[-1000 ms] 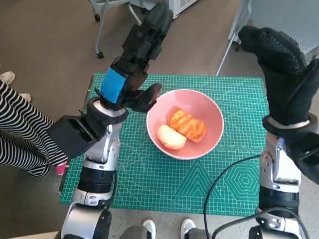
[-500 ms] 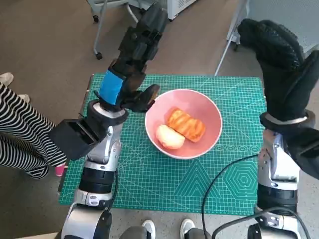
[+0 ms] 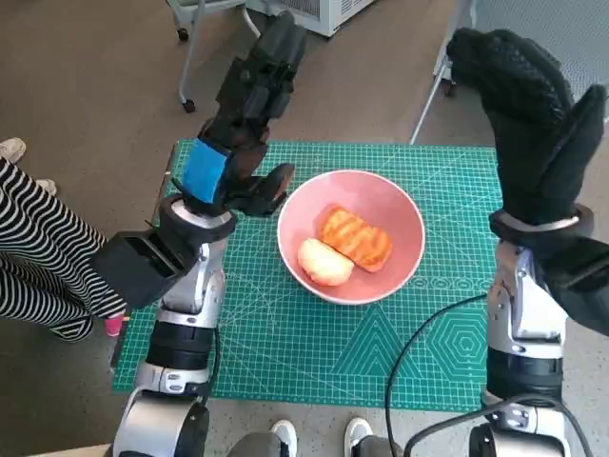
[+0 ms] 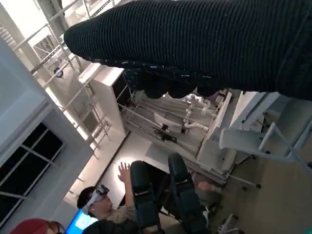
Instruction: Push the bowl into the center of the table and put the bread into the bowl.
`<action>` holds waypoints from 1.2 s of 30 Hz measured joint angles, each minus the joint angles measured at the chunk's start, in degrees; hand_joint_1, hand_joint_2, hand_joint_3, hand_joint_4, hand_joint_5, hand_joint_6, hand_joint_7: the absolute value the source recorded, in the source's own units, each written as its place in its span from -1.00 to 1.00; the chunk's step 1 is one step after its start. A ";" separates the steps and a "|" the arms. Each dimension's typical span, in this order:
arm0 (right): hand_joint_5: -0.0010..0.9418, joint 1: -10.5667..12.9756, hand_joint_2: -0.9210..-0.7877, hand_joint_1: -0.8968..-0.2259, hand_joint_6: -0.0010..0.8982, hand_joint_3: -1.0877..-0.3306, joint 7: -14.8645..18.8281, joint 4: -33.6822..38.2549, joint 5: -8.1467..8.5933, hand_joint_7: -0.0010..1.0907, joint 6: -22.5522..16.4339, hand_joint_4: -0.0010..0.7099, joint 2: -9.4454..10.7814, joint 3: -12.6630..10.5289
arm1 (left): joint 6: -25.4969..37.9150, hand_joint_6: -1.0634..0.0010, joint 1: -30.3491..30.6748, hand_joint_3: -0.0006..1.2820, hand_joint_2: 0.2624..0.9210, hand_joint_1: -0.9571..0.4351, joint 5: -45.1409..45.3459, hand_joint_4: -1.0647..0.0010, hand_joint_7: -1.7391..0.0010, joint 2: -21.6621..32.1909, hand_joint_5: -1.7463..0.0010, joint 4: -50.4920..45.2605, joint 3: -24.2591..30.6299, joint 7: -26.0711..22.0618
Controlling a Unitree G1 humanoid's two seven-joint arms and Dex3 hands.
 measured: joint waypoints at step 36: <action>-0.98 -0.12 -1.00 -0.31 -0.99 0.07 0.21 3.30 -0.65 0.11 -2.61 -0.53 0.50 -0.10 | -3.06 1.00 1.20 -0.12 1.00 -0.76 -0.85 1.00 0.74 1.35 1.00 2.38 1.30 -2.75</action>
